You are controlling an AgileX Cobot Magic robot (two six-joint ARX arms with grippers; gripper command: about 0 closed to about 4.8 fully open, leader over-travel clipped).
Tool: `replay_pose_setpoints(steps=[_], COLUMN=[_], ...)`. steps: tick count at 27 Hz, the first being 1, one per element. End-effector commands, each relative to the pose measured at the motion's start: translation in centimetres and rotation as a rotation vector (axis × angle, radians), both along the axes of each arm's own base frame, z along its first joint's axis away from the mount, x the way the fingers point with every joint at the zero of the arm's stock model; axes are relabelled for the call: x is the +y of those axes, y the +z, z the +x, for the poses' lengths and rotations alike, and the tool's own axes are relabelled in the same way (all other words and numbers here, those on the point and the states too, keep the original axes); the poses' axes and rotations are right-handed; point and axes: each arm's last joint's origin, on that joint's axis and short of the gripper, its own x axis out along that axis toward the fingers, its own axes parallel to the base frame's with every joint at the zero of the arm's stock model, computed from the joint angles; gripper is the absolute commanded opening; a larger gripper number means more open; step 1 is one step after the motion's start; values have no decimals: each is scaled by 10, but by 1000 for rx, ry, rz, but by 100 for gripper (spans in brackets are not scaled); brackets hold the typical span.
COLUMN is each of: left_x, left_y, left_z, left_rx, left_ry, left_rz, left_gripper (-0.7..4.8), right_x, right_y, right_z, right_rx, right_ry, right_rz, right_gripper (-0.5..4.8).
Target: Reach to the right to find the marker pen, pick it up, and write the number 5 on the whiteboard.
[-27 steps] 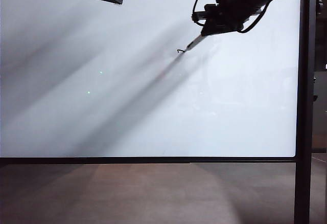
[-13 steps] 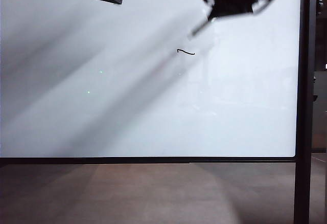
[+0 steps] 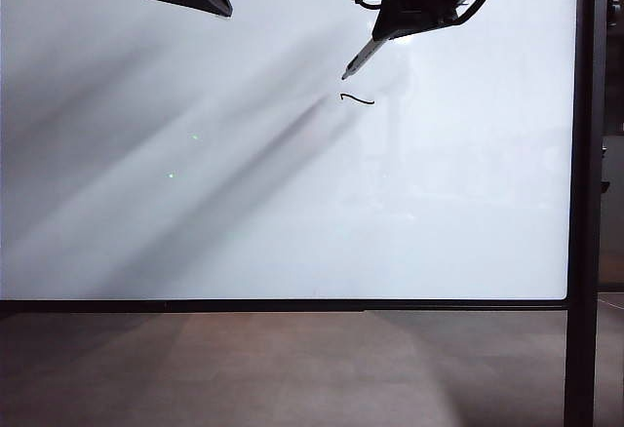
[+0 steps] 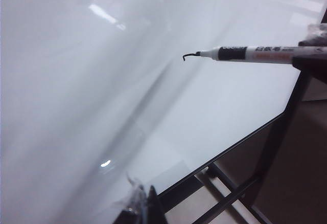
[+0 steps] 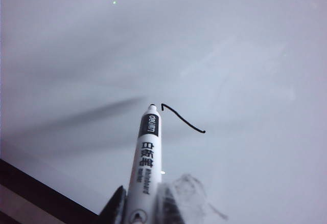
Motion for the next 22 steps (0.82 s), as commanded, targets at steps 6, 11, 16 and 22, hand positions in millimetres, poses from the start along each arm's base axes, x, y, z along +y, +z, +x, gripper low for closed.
replay_pose_setpoints(steps=[6, 11, 16, 22], left_x=[0, 0, 1, 1], left_y=[4, 3, 3, 3], left_z=[-1, -1, -1, -1], left_rx=[-16, -14, -17, -18], left_ry=[-4, -4, 12, 12], left_rz=[-8, -6, 1, 3], left_gripper=[-5, -5, -5, -5], right_x=[4, 5, 7, 2], right_y=[-4, -5, -12, -13], right_z=[10, 13, 17, 23], right_rx=[-48, -71, -64, -90], right_ry=[-8, -10, -11, -46], right_rz=[13, 20, 12, 17], right_gripper=[-7, -7, -7, -7])
